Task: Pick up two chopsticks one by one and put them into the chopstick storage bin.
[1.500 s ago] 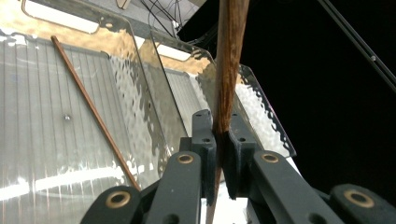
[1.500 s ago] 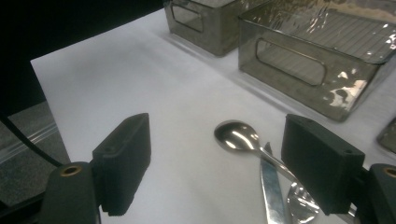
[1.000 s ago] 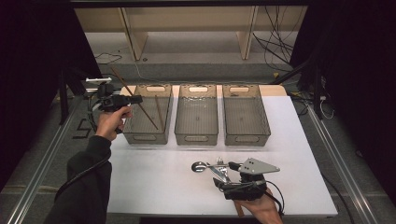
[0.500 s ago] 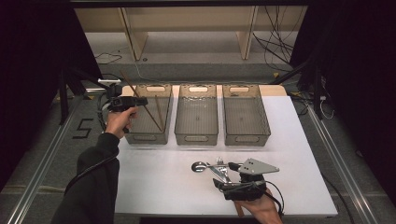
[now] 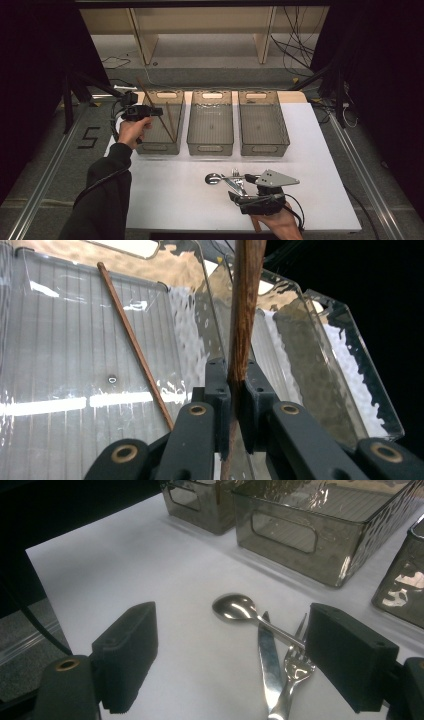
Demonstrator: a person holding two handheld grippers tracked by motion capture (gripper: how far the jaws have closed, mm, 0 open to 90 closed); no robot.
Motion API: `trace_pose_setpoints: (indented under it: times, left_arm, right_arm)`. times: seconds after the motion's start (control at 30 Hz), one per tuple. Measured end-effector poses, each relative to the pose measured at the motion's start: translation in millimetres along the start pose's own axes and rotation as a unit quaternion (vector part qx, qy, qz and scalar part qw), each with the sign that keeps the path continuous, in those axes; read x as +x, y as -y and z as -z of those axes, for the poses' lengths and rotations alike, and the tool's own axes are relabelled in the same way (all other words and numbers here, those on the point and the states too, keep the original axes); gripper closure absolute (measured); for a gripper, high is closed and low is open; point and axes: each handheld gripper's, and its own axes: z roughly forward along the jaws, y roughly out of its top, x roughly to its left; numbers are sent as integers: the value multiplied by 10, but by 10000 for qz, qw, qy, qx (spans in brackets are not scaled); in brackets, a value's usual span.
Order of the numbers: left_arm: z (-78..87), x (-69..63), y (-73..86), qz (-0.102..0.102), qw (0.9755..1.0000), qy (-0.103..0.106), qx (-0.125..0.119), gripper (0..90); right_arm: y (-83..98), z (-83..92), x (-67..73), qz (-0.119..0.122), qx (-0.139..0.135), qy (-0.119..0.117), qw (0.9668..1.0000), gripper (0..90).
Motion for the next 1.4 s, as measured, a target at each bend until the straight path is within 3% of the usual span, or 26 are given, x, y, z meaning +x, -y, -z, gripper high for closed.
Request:
trace_pose_setpoints:
  times: [0.43,0.5,0.6,0.73,1.0,1.17,1.4]
  left_arm:
    - [-81,-19,35,-71,9997,-128,208,802]
    - [-90,-27,25,-89,9993,-213,280,699]
    - [-80,-48,8,-82,9982,-536,241,506]
    - [-43,-82,-10,-122,9973,-693,208,356]
    - [81,-196,9,-362,9974,-617,106,251]
    - [243,-274,85,-500,9981,-338,-88,227]
    - [491,-363,305,-827,9962,-81,-277,217]
  right_arm:
    - [-2,5,-5,-24,6,-32,10000,223]
    - [-4,5,-5,-19,7,-29,10000,223]
    - [-5,8,-5,-21,-2,-29,10000,223]
    - [-5,10,-12,-19,-2,-32,10000,224]
    - [-17,31,-28,-46,-21,26,10000,224]
    - [-22,53,-60,-57,5,74,10000,223]
    - [-24,78,-136,-88,87,188,9997,224]
